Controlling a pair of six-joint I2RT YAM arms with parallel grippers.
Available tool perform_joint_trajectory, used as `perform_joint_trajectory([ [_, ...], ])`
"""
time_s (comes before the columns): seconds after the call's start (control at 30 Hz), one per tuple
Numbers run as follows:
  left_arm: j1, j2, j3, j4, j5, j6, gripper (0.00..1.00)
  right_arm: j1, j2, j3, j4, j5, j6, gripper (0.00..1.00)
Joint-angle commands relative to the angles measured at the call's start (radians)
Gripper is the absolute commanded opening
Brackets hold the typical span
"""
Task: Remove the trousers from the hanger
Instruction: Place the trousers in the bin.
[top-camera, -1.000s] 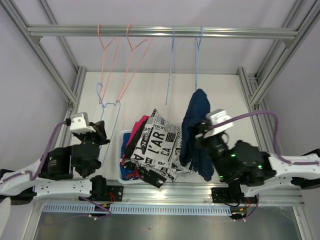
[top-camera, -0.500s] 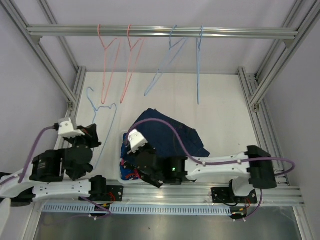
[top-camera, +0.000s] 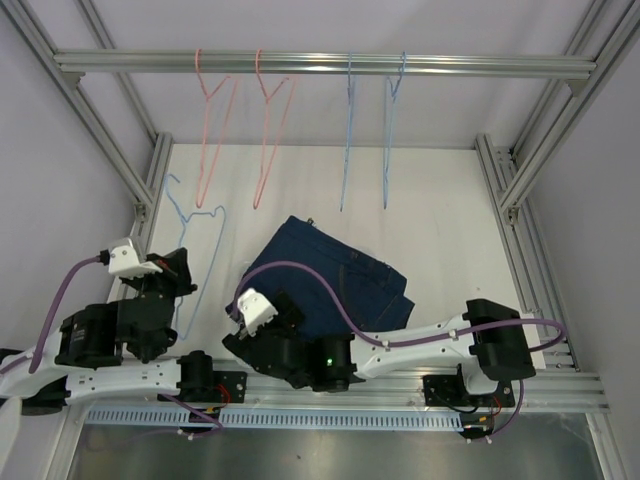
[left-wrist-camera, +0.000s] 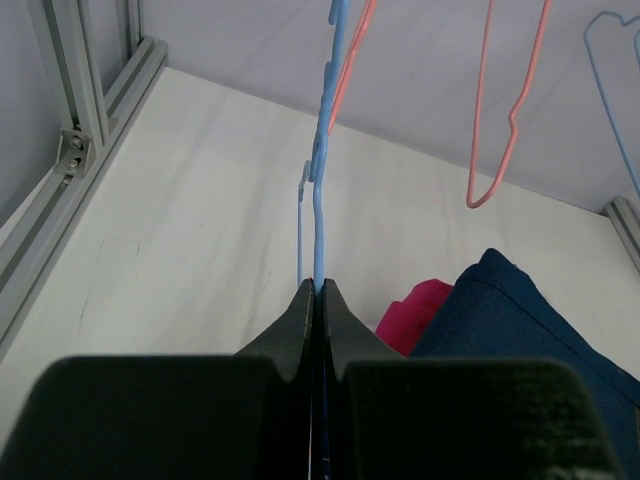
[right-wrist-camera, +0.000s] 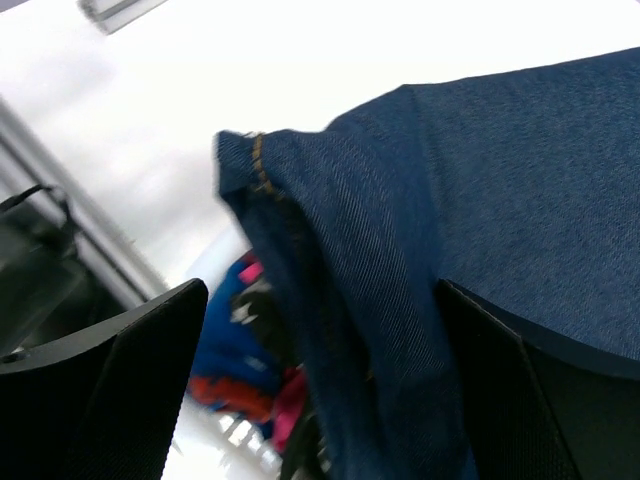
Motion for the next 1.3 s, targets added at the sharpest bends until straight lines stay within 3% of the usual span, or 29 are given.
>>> perform_joint_trajectory([
  [0.0, -0.003, 0.027, 0.016, -0.017, -0.034, -0.01, 0.01, 0.063, -0.051, 0.054, -0.009, 0.016, 0.022, 1.0],
  [0.2, -0.003, 0.03, 0.03, -0.029, -0.017, 0.008, 0.01, 0.165, -0.119, 0.055, 0.008, 0.148, -0.038, 0.99],
  [0.57, -0.003, 0.056, 0.048, -0.036, 0.0, 0.037, 0.01, 0.179, -0.356, -0.104, 0.077, 0.258, -0.088, 0.98],
  [0.63, -0.003, 0.056, 0.065, -0.031, 0.011, 0.048, 0.01, 0.173, -0.41, -0.147, 0.092, 0.27, -0.081, 0.89],
  [0.7, -0.003, 0.056, 0.081, 0.03, 0.017, 0.115, 0.01, 0.155, -0.487, -0.215, 0.097, 0.257, -0.062, 0.73],
  [0.83, -0.003, 0.069, 0.099, 0.147, 0.04, 0.256, 0.01, 0.089, -0.567, -0.327, 0.082, 0.212, 0.024, 0.54],
  [1.07, -0.003, 0.1, 0.237, 0.118, 0.178, 0.272, 0.0, -0.075, -0.477, -0.552, 0.192, 0.004, 0.231, 0.51],
  [1.27, -0.003, 0.155, 0.388, 0.144, 0.227, 0.364, 0.01, -0.089, -0.343, -0.558, 0.169, 0.016, 0.327, 0.52],
])
